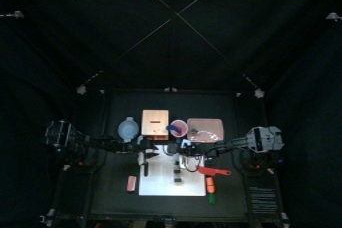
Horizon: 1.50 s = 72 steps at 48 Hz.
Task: Place sushi on board then cut the sushi with the knife then place the pieces on the plate
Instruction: Place the 4 sushi pieces on the plate
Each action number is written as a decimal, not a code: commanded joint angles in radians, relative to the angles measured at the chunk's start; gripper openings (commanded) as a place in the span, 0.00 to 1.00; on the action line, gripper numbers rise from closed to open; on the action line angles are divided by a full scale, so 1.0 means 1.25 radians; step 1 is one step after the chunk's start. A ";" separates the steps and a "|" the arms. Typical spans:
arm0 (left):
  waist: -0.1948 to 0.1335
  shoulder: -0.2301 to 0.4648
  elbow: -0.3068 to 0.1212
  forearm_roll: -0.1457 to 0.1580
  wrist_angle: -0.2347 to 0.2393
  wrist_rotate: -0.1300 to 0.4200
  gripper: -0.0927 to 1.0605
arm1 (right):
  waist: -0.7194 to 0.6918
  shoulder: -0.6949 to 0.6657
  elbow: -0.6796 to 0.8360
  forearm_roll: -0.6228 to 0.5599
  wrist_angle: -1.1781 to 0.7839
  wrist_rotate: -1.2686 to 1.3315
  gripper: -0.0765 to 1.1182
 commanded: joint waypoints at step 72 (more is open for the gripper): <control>0.004 -0.004 -0.005 0.001 -0.004 0.001 0.70 | -0.227 -0.275 0.187 -0.065 0.156 0.000 0.68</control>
